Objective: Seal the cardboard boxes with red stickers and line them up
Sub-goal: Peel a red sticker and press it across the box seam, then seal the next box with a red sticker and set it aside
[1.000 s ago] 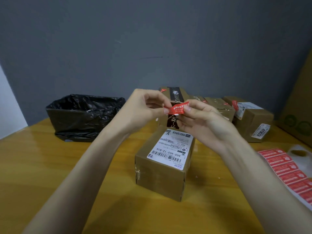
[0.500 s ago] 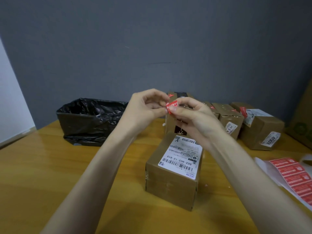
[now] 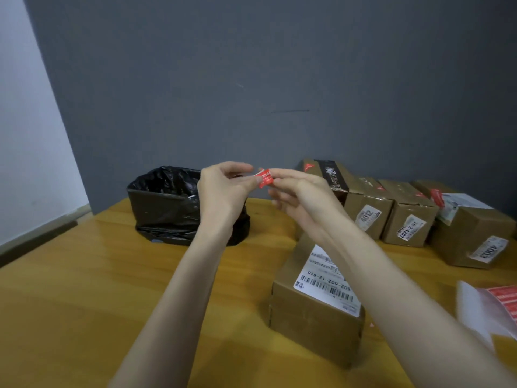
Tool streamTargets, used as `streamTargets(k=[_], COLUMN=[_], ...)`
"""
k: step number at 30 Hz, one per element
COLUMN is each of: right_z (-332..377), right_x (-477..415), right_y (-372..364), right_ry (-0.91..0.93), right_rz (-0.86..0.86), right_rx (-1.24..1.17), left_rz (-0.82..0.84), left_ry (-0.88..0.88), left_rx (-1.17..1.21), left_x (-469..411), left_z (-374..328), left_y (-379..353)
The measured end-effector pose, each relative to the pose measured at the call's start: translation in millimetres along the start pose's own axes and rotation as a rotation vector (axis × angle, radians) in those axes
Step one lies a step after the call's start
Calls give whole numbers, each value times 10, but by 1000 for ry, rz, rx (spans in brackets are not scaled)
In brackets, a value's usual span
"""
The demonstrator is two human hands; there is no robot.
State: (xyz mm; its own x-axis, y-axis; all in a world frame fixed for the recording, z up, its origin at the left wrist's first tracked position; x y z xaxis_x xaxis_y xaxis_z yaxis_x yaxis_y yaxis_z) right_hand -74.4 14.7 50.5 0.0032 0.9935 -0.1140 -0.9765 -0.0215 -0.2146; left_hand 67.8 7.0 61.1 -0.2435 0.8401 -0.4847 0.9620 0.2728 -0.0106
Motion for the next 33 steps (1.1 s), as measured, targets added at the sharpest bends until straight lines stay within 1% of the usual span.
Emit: streamTargets(k=[2, 4, 7, 9, 10, 12, 14, 17, 21, 24, 27, 33], right_z=[-18, -51, -66, -64, -81, -146, -205, -251, -240, -276, -314, -284], right_x=[-34, -101, -231, -318, -370, -463, -507, -507, -525, -547, -530, -441], right_y=[-89, -142, -182, -198, -184, -122, -85, -162, -263, -291, -291, -226], right_ry=[-15, -12, 72, 133, 138, 86, 39, -8, -5, -19, -24, -5], right_rz=[7, -26, -95, -99, -99, -104, -96, -16, -1, -5, 2, 9], right_rx=[44, 131, 363, 540, 619, 718, 743, 730, 709, 716, 723, 695], left_rz=[-31, -40, -34, -47, -57, -66, -43, -33, -46, -1, 54, 155], left_ry=[-2, -20, -76, -95, -96, -89, -78, -41, -5, 29, 100, 114], left_rx=[-50, -114, -221, -259, -272, -325, -401, -489, -606, -717, -763, -826], left_x=[-34, -44, -40, -89, -140, -285, -461, -721, -964, -1032, -1030, -964], left_z=[42, 60, 46, 33, 30, 36, 86, 256, 498, 653, 773, 839], left_y=[73, 104, 112, 177, 230, 349, 440, 550, 639, 602, 557, 483])
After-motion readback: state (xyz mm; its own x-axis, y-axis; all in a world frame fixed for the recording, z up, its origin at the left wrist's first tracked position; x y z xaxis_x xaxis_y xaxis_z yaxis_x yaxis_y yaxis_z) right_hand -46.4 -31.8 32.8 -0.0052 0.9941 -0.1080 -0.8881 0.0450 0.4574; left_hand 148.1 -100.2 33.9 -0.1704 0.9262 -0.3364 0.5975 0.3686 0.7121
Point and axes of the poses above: each hand's wrist, its own x-axis away from the middle knuckle, its own y-axis out of the back of the hand, z = x × y, the point moved 7 cm from there along -x, towards the middle knuckle, and after that the axes turned 3 degrees about -y, right-handed, at the moved point
